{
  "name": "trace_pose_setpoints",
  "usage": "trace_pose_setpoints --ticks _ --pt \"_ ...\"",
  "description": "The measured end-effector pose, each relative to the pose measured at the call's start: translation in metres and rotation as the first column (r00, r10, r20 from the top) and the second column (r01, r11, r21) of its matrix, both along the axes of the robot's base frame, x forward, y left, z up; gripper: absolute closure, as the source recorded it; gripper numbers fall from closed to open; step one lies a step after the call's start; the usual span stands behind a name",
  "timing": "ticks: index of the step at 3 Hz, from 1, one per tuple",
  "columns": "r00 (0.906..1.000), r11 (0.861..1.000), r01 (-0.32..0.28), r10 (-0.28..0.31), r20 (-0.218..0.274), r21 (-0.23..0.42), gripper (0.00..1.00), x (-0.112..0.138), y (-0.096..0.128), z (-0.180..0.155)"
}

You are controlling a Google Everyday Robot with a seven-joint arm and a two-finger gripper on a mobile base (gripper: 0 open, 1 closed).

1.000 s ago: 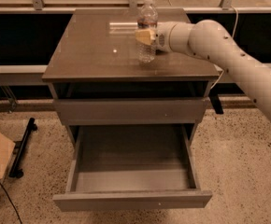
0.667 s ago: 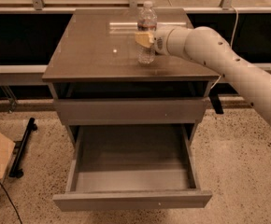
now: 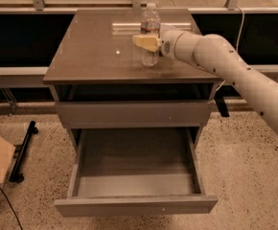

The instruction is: Pick water bottle from middle drawer and place on counter

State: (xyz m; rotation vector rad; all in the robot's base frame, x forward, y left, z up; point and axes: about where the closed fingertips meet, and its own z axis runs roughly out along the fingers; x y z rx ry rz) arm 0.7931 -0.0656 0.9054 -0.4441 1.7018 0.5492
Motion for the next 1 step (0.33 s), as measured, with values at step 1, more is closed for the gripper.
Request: trace_pose_setpoints --ticks 1 --pt "1.0 1.0 -0.002 0.002 0.0 0.002 0.0 -0.0002 0.0012 0.0002"
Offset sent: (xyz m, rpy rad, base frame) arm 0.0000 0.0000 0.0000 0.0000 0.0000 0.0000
